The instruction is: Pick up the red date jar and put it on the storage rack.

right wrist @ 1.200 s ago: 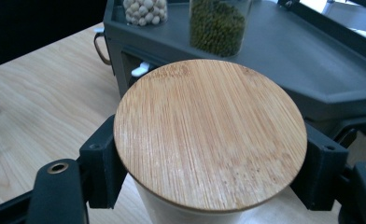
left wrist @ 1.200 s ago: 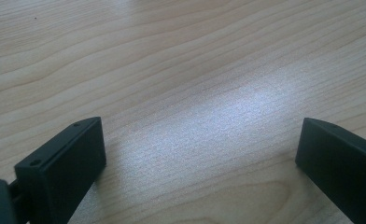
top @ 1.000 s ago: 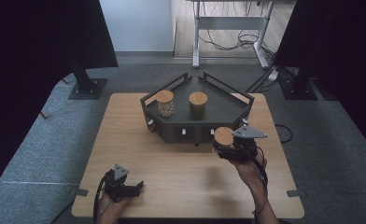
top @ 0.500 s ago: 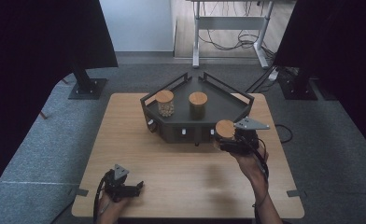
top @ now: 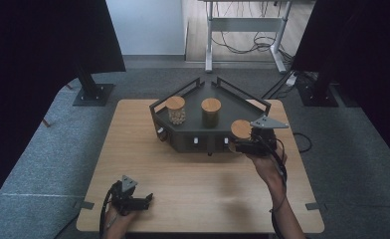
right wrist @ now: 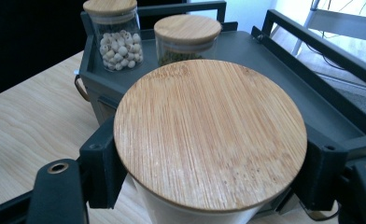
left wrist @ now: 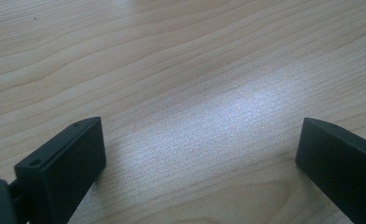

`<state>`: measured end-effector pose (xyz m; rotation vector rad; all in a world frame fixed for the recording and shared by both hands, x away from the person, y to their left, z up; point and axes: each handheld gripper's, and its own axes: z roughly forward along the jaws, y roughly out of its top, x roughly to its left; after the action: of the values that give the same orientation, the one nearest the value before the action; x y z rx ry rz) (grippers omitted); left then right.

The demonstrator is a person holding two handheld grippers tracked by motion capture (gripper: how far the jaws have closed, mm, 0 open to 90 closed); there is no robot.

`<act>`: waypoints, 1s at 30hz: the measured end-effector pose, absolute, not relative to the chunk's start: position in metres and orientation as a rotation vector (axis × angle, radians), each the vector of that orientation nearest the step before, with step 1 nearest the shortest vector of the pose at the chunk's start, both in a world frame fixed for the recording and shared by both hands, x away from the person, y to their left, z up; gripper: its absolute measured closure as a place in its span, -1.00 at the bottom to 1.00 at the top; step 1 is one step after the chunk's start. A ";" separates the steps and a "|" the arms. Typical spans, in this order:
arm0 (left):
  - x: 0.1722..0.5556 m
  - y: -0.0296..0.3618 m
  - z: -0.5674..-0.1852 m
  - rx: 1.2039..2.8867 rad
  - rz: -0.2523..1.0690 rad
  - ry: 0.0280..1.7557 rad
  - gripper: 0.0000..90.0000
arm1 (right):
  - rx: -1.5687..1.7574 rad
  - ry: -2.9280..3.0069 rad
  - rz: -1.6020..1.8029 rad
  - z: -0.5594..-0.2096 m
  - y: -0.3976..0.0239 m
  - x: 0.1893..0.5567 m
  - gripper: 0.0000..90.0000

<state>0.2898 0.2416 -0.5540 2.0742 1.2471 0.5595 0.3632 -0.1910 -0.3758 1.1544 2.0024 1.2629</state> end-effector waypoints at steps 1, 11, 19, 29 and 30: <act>0.290 0.242 -0.554 2.075 0.559 1.247 -0.97 | 1.154 2.002 1.261 -0.374 -0.191 0.364 -0.45; 0.290 0.241 -0.554 2.076 0.558 1.246 -0.97 | 1.159 1.988 1.232 -0.358 -0.192 0.379 -0.45; 0.290 0.241 -0.554 2.075 0.559 1.245 -0.97 | 1.183 1.969 1.211 -0.356 -0.194 0.396 -0.45; 0.290 0.241 -0.554 2.076 0.559 1.244 -0.97 | 1.212 1.944 1.177 -0.359 -0.198 0.414 -0.45; 0.290 0.241 -0.554 2.076 0.559 1.244 -0.97 | 1.215 1.942 1.172 -0.360 -0.198 0.416 -0.45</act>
<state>0.2900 0.2415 -0.5540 2.0759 1.2441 0.5590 0.4157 -0.1980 -0.3597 1.2150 1.9425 1.1718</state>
